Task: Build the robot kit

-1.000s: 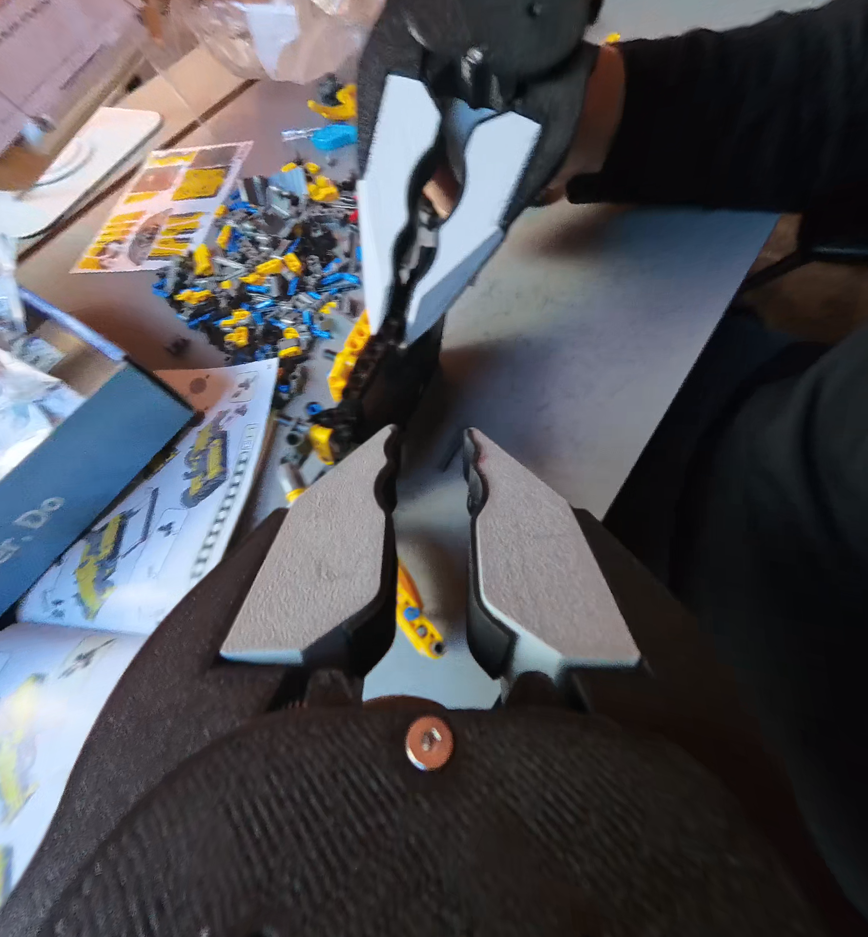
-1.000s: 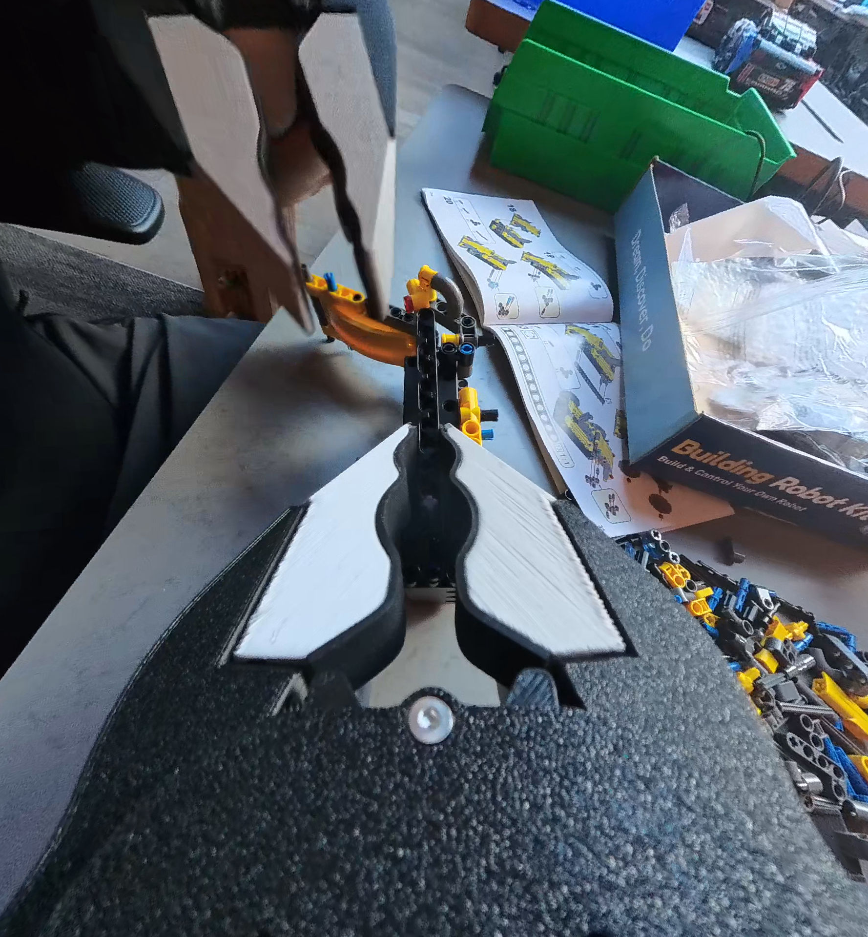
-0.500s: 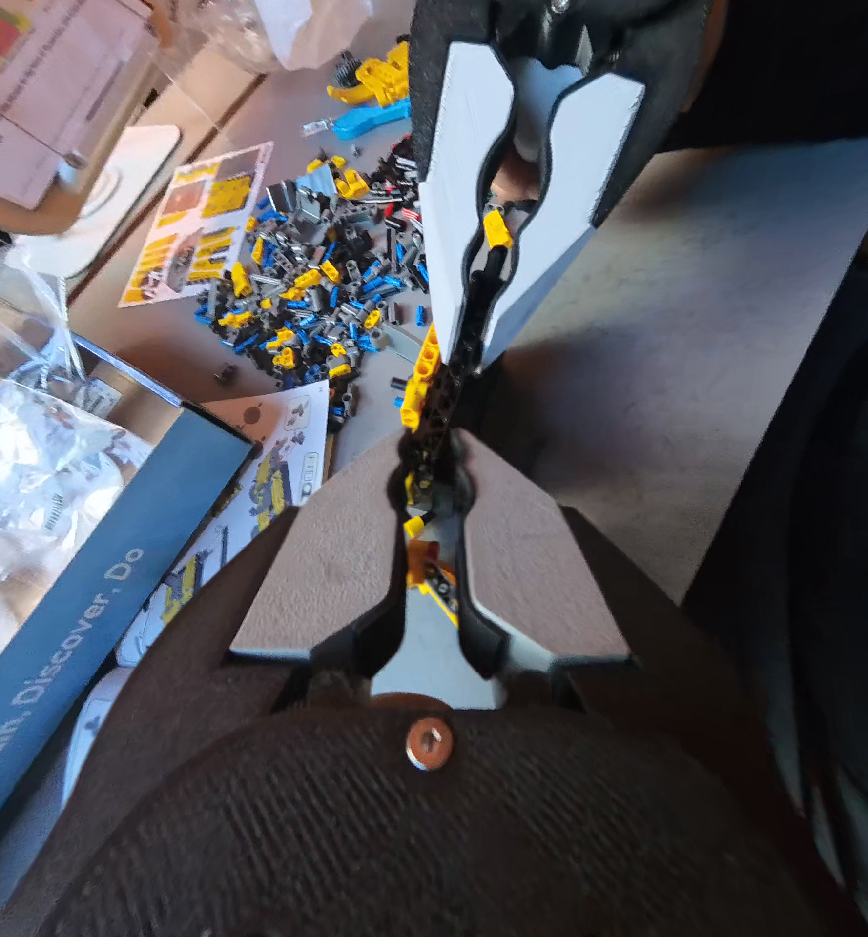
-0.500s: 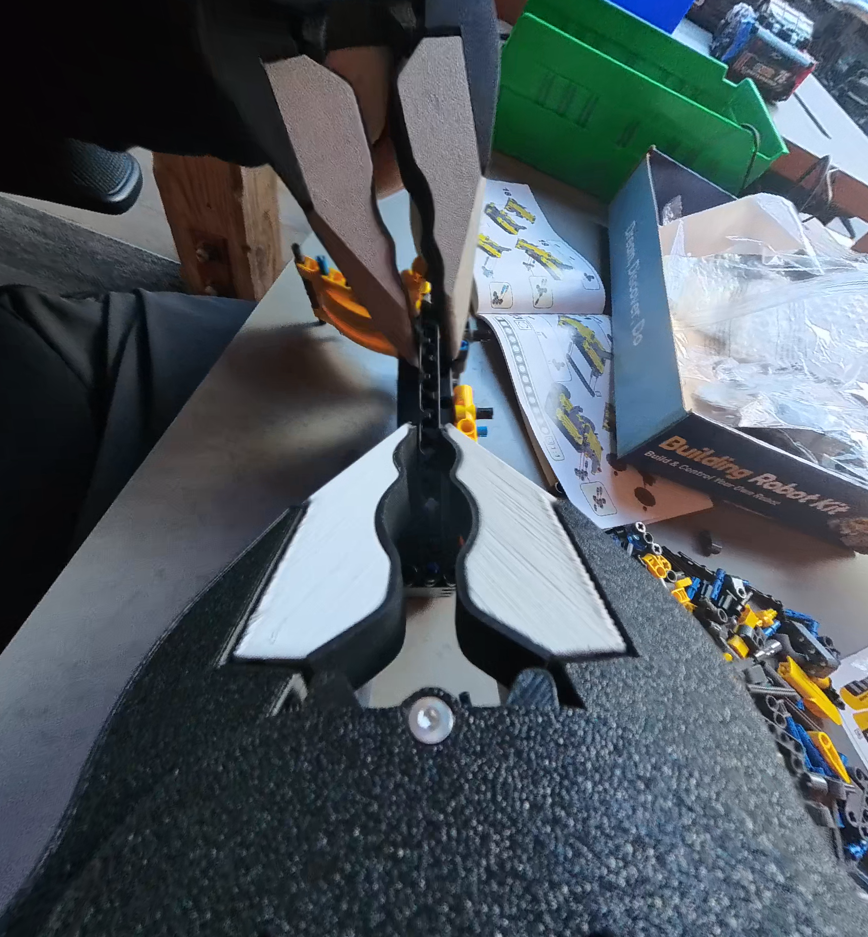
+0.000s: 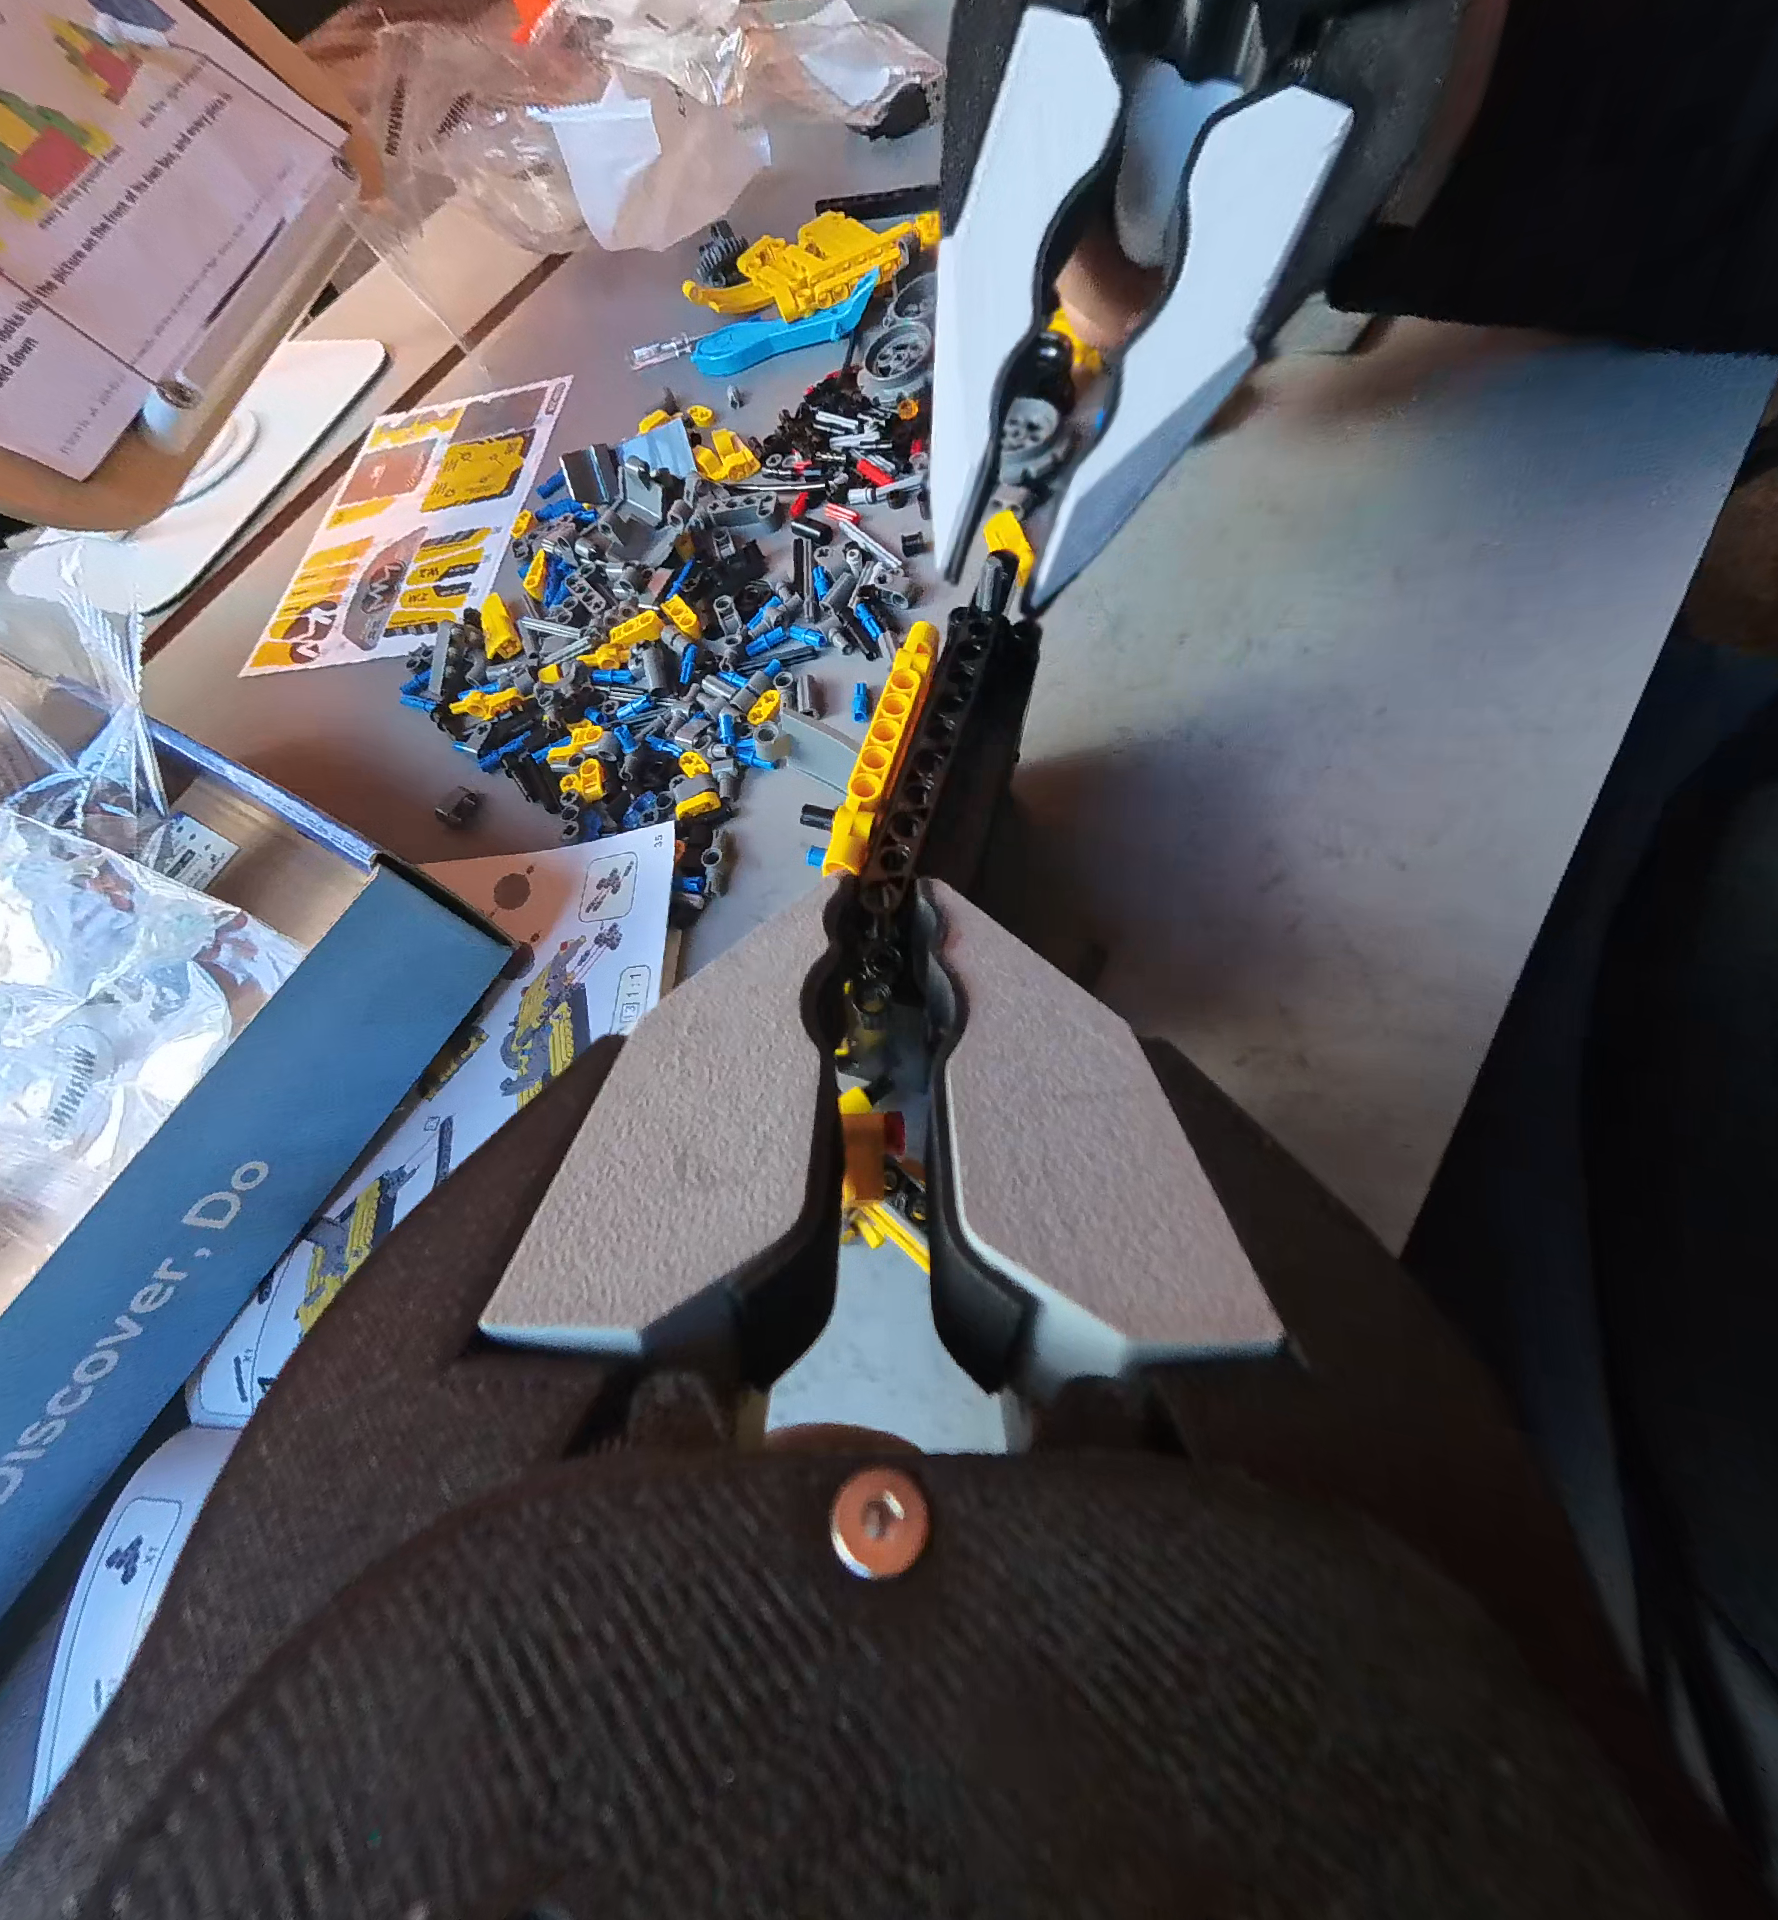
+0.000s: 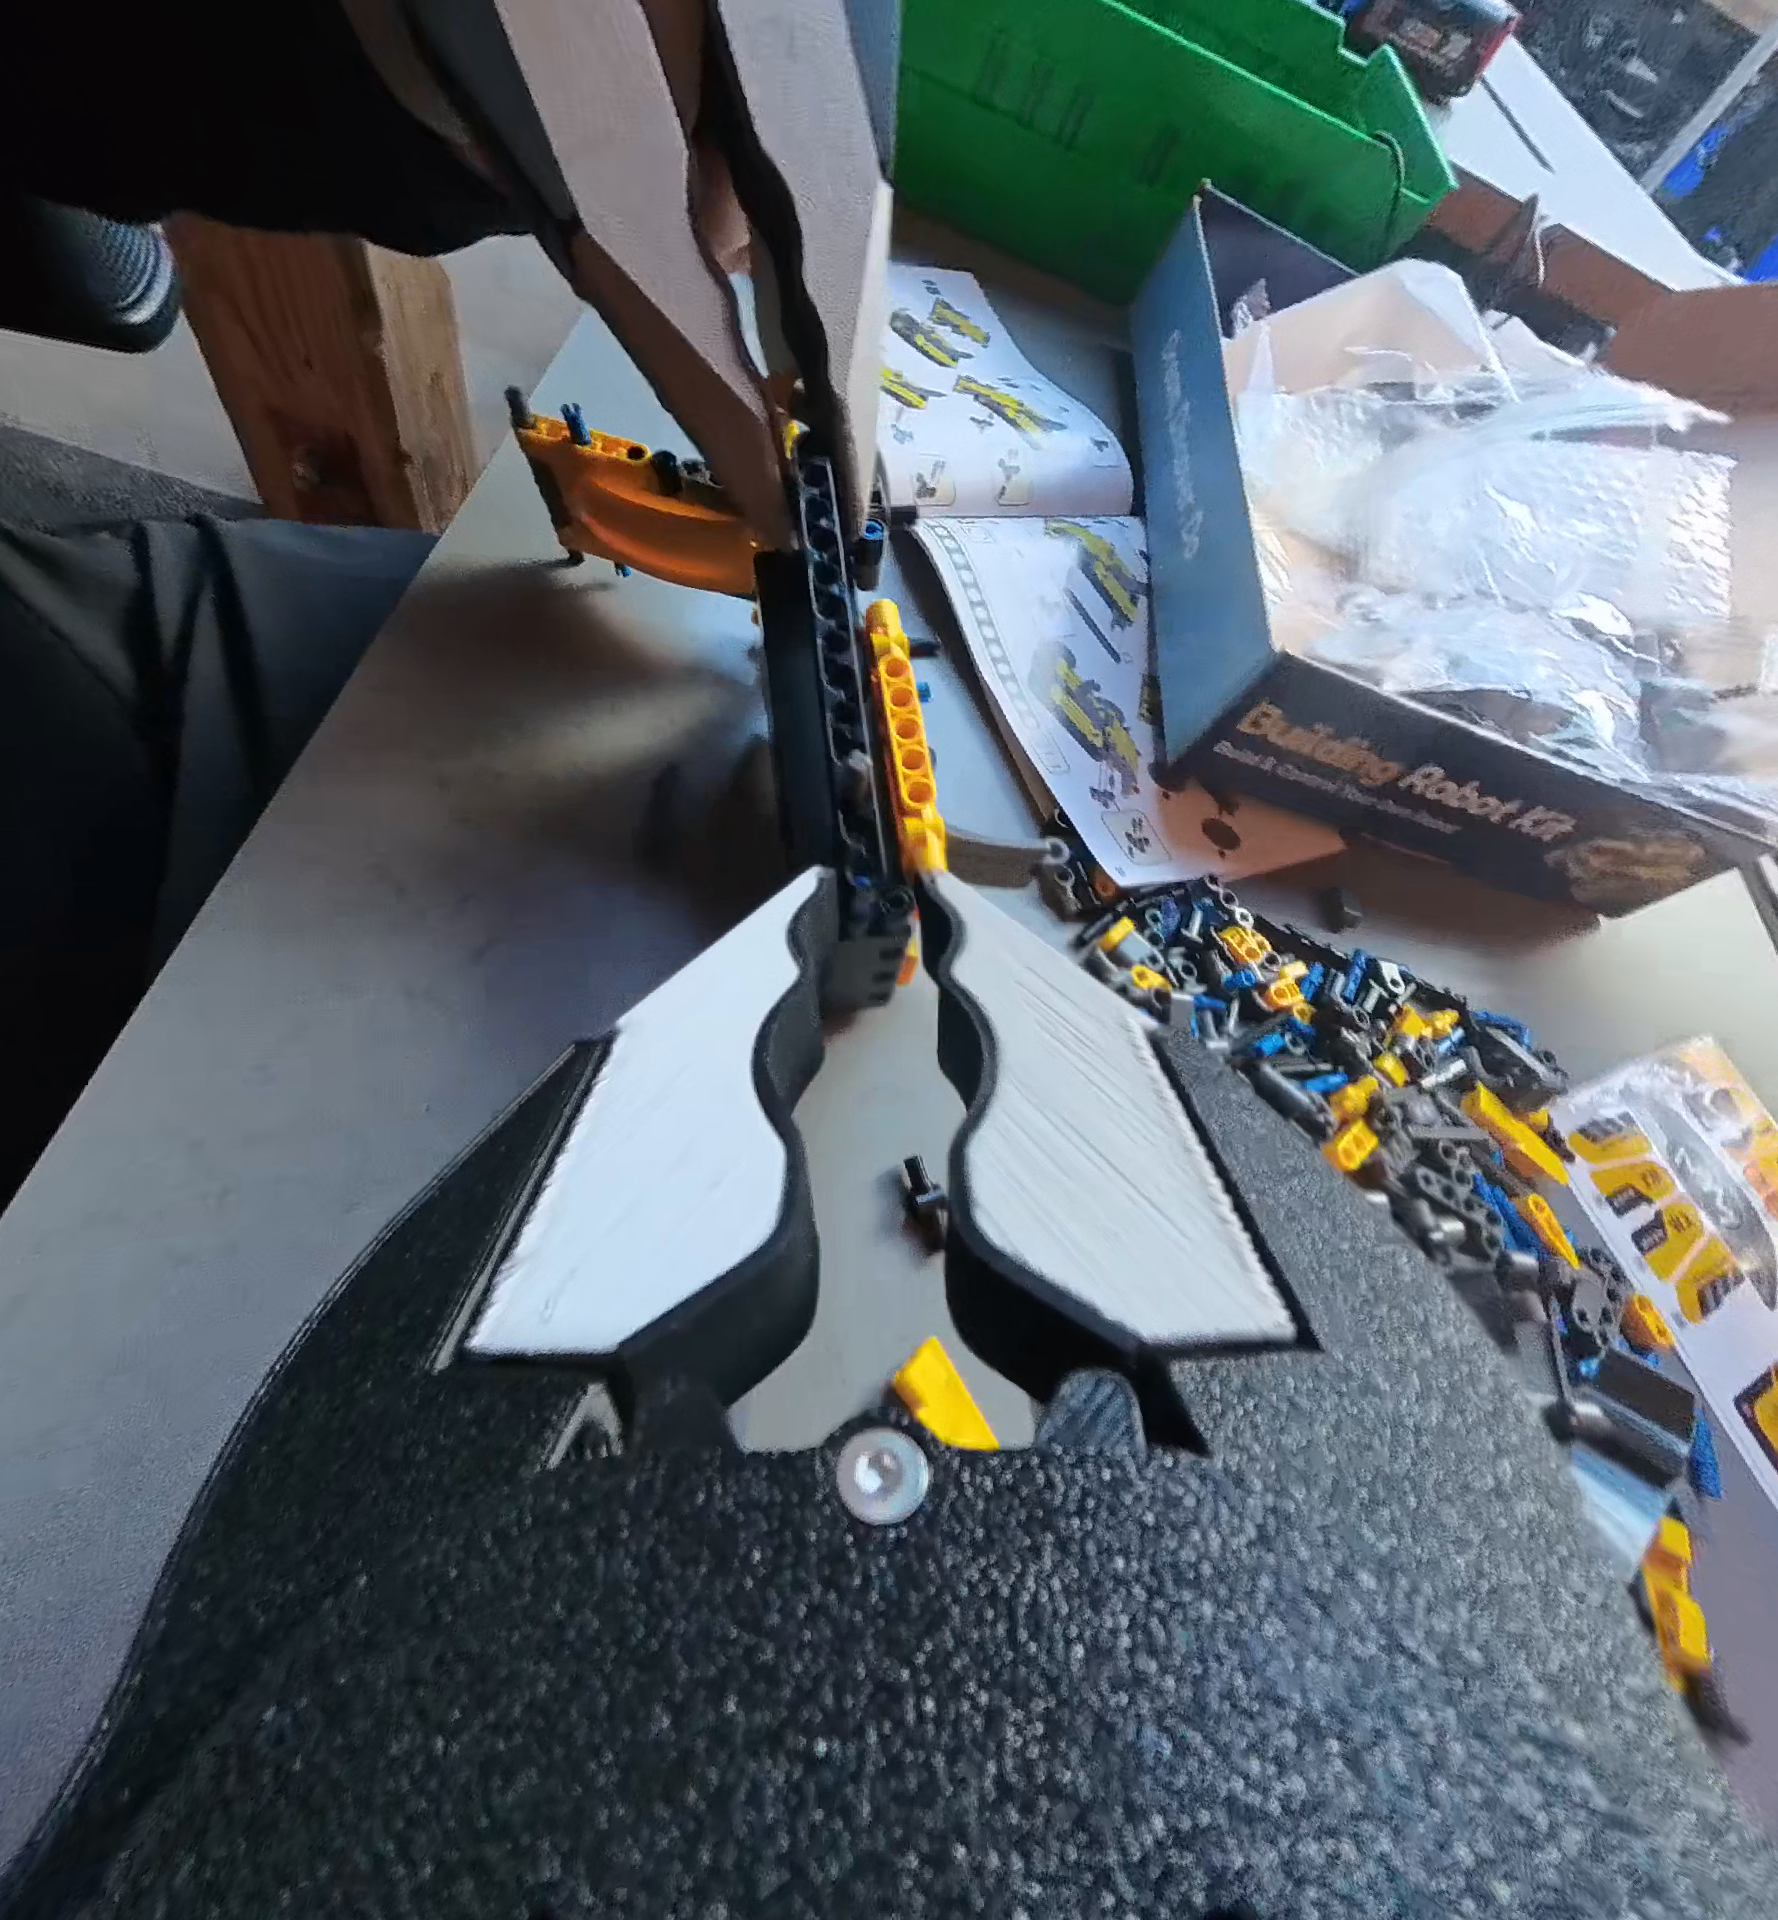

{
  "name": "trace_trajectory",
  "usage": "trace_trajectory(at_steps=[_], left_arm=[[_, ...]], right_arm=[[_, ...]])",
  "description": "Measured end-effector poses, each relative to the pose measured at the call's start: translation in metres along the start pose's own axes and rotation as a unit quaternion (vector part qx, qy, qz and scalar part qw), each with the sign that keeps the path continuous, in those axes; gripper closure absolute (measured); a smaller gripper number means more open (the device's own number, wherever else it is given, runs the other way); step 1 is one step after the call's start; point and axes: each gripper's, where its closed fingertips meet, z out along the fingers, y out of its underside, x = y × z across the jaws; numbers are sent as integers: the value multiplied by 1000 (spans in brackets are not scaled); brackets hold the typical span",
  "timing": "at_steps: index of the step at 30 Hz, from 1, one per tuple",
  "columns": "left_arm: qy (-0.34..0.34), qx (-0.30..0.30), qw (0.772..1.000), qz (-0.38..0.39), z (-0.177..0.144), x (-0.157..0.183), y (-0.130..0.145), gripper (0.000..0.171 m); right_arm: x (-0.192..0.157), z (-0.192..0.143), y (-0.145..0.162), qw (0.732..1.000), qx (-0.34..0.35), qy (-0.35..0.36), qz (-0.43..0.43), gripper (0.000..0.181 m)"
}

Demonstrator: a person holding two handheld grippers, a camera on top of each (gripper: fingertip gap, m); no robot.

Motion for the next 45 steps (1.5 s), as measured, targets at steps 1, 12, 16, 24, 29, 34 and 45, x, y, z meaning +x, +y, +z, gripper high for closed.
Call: trace_trajectory(at_steps=[1, 12, 16, 24, 29, 34, 45], left_arm=[[-1, 3, 1000, -1, 0, 0, 0, 165], [0, 12, 1000, -14, 0, -2, 1, 166], [2, 17, 1000, -20, -1, -3, 1, 166], [10, 21, 999, -23, -2, -2, 1, 166], [6, 15, 1000, -16, -2, -2, 1, 166], [11, 26, 999, -21, -3, -1, -2, 167], [16, 36, 999, -32, -3, 0, -4, 167]], right_arm=[[1, -2, 1, 1000, 1, -1, 5, 167], [-2, 0, -4, 1000, 7, -6, 2, 173], [1, -5, -14, 999, 38, -9, 17, 174], [-1, -2, -9, 999, 35, -20, 26, 173], [0, -3, -11, 999, 39, -14, 19, 173], [-3, -1, -19, 998, 56, -24, 28, 158], [-4, 22, -31, 998, 52, -21, 30, 171]])
